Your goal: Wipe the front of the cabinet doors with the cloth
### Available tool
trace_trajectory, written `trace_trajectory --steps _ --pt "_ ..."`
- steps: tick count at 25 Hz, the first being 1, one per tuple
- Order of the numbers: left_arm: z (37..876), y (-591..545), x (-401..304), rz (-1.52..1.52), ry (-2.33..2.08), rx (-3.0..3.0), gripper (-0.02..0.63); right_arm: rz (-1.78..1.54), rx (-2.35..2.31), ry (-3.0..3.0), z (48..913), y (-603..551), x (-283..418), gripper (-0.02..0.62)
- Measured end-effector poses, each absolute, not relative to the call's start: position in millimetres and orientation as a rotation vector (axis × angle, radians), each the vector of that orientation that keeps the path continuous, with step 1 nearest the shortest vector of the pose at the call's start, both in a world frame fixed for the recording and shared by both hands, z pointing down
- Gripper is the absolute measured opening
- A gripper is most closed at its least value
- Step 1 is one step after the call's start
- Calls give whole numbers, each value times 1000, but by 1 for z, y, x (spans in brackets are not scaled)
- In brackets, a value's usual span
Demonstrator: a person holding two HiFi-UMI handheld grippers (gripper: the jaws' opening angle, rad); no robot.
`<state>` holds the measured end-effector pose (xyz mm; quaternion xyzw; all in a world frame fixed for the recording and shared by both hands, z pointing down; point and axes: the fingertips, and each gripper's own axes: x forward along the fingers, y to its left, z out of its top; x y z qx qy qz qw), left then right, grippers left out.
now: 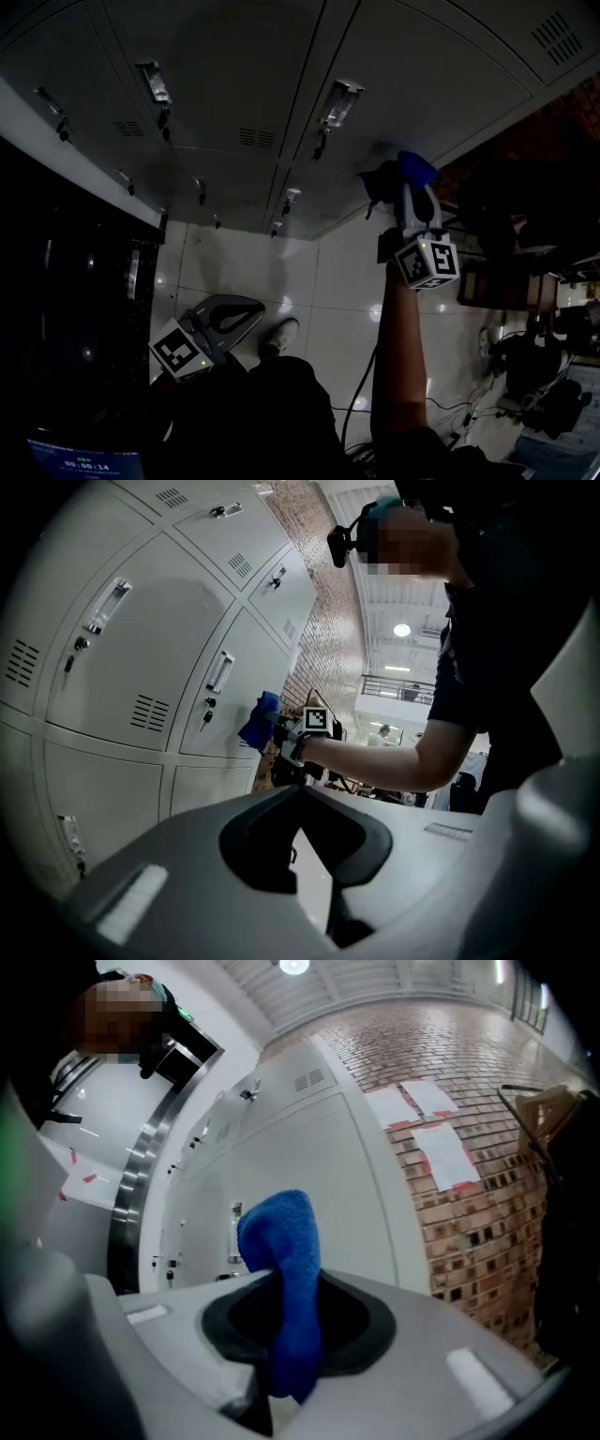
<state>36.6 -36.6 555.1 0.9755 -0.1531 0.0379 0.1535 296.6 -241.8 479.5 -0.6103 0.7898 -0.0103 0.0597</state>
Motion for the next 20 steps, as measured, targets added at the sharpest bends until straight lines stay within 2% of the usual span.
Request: trace_trajectory --steps 9,20 --pt "550 -39 -6 98 -572 2769 0 -120 -1513 2613 500 -246 144 78" --pt "559 -37 -42 90 -665 2727 0 -210 -1550 2651 536 -290 109 78"
